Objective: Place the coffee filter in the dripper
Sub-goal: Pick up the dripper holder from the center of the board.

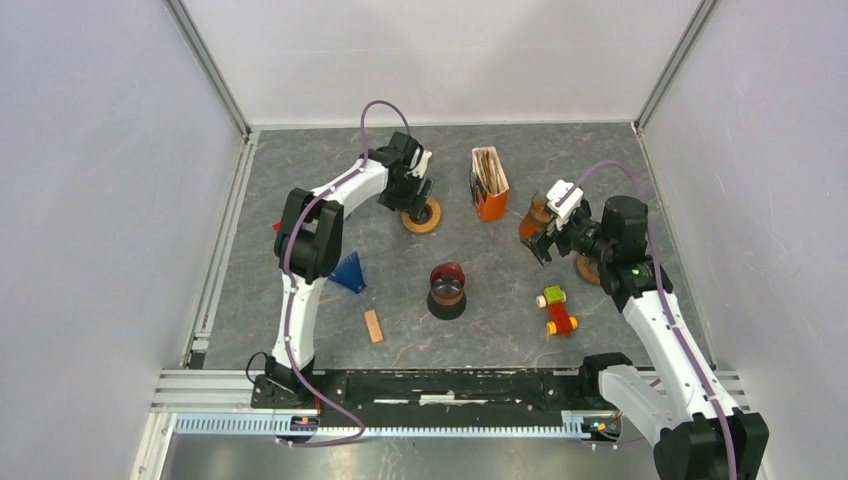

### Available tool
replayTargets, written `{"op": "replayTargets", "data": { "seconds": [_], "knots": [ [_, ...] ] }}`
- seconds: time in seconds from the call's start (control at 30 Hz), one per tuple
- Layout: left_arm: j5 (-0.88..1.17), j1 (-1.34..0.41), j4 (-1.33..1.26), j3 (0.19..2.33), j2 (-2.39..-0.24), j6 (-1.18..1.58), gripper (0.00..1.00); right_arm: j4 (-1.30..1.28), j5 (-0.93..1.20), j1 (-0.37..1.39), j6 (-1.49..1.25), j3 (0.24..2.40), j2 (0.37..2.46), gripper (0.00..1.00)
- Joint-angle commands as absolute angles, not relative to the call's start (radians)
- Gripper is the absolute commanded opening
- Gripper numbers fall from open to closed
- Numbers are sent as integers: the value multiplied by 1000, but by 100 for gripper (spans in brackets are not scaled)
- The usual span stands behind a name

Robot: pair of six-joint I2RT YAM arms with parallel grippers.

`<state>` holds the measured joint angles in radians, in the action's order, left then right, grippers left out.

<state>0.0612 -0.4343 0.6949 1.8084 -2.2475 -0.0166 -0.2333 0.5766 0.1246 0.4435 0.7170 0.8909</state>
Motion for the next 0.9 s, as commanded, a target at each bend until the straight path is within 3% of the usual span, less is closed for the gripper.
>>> {"op": "replayTargets", "data": {
  "seconds": [0.0,0.23,0.53,0.77,0.87],
  "knots": [
    [51,-436,645,1771,-2192,2,76,-189,586,126,448,713,885,98],
    [86,-437,674,1812,-2212,2,55,-193,579,127,448,721,883,98],
    [145,-436,751,1805,-2028,-81,26,-192,573,127,448,718,875,98],
    [276,-471,963,1809,-1791,-160,25,-183,560,127,450,709,878,98],
    [229,-567,979,1743,-1699,-171,25,-181,569,125,445,715,886,98]
  ]
}}
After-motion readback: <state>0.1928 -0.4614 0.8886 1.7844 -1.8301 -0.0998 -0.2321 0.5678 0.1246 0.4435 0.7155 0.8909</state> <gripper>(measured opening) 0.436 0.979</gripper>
